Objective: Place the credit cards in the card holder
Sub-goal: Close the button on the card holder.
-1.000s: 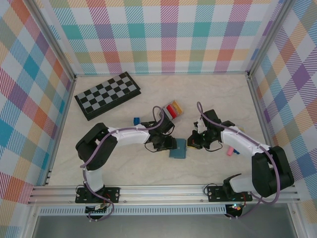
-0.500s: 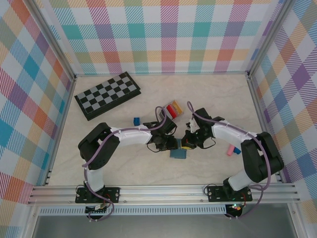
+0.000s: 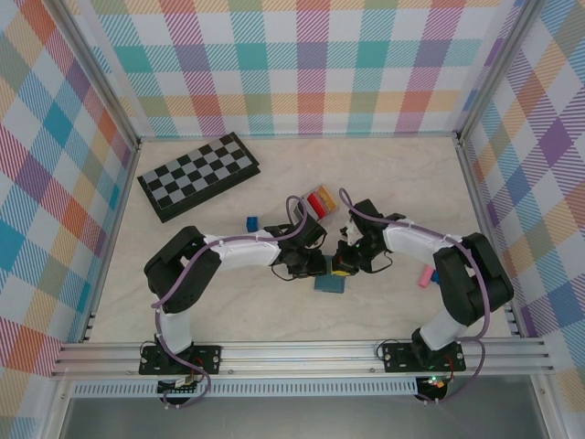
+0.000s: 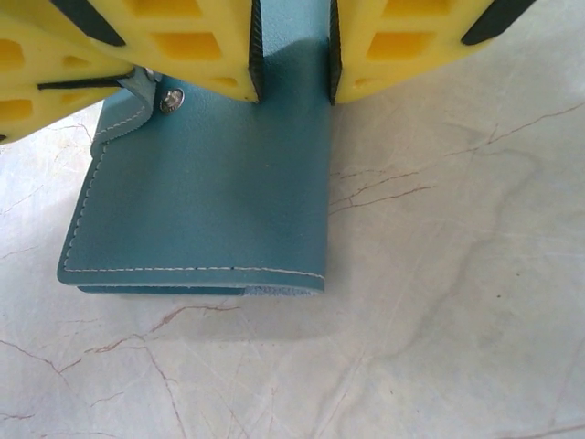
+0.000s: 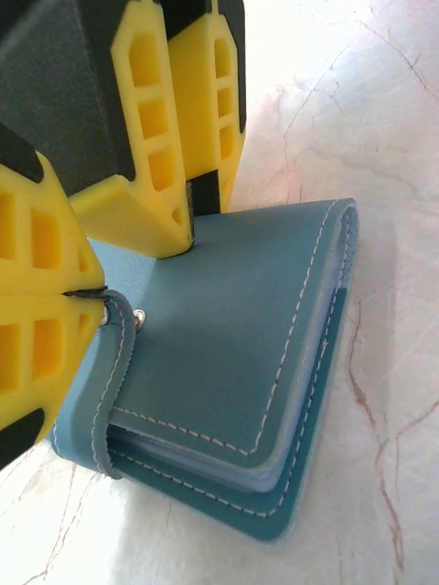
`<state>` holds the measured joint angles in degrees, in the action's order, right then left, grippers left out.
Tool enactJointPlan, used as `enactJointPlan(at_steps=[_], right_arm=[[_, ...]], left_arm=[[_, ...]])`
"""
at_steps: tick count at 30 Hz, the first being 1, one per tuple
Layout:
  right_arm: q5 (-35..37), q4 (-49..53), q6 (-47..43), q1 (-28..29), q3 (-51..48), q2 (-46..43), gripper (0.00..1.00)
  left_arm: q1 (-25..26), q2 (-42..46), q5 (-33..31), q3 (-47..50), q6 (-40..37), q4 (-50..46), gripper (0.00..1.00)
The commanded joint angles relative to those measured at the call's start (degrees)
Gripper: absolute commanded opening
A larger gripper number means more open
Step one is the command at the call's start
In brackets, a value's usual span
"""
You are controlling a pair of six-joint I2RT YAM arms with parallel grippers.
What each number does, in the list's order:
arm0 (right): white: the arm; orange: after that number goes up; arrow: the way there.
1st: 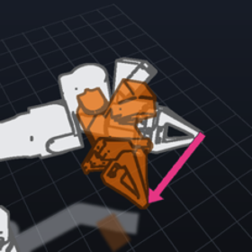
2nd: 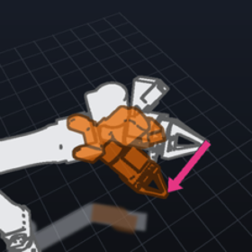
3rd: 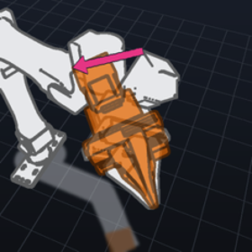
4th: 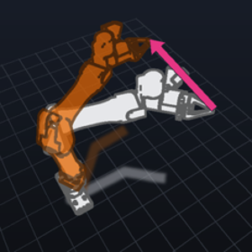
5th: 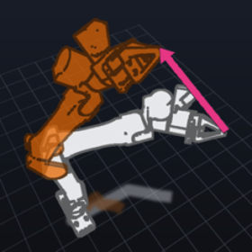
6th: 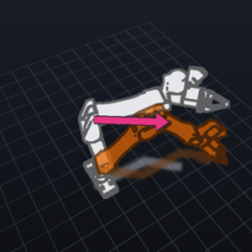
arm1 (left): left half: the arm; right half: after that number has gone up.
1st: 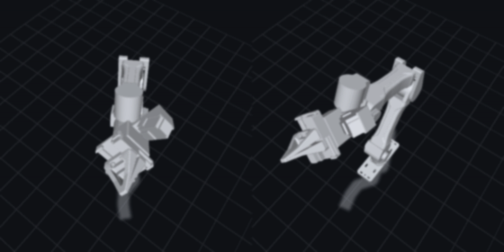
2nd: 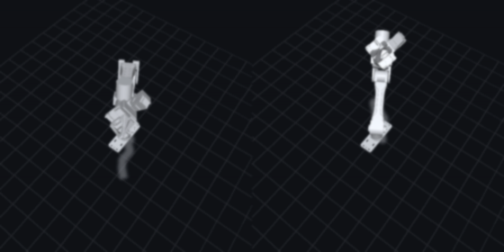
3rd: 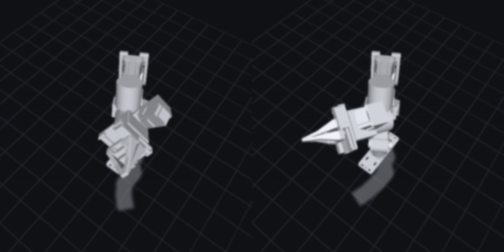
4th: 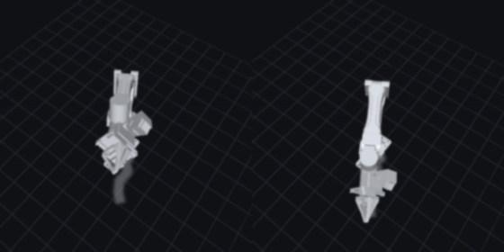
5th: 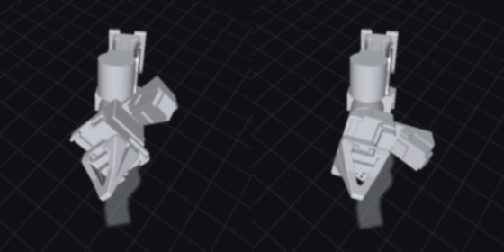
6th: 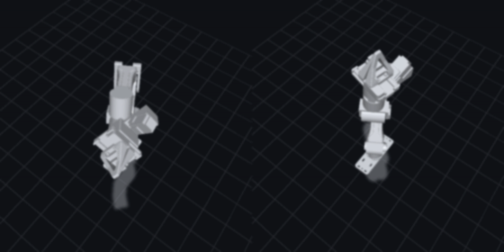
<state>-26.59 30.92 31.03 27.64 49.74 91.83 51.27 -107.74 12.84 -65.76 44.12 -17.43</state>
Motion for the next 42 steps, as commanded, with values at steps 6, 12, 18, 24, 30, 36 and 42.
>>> enactJointPlan(at_steps=[6,12,18,24,30,36,42], right_arm=[[2.87,1.35,0.48,1.19,1.87,3.32,0.00],[7.87,1.49,2.62,1.19,1.86,3.81,0.00],[11.90,2.96,4.09,1.19,3.08,6.17,0.00],[14.13,3.71,5.43,1.18,4.05,8.40,0.00],[16.63,4.11,5.23,1.10,4.80,12.76,0.00],[16.08,5.14,3.80,1.18,7.12,15.53,0.00],[8.98,7.26,0.20,1.10,7.28,3.97,0.00]], left_arm=[[0.77,-1.40,-0.62,0.63,0.75,0.38,0.23],[0.77,-1.43,-0.80,0.76,0.77,0.09,0.22],[0.77,-1.86,-0.65,0.97,0.81,0.29,0.21],[0.77,-1.85,-0.80,1.60,0.74,0.20,0.20],[0.77,-1.77,-0.81,2.21,0.73,0.56,0.19],[0.75,-1.77,-1.25,2.39,0.62,0.37,0.18],[0.77,-1.24,-2.75,2.05,0.62,-1.14,0.18]])
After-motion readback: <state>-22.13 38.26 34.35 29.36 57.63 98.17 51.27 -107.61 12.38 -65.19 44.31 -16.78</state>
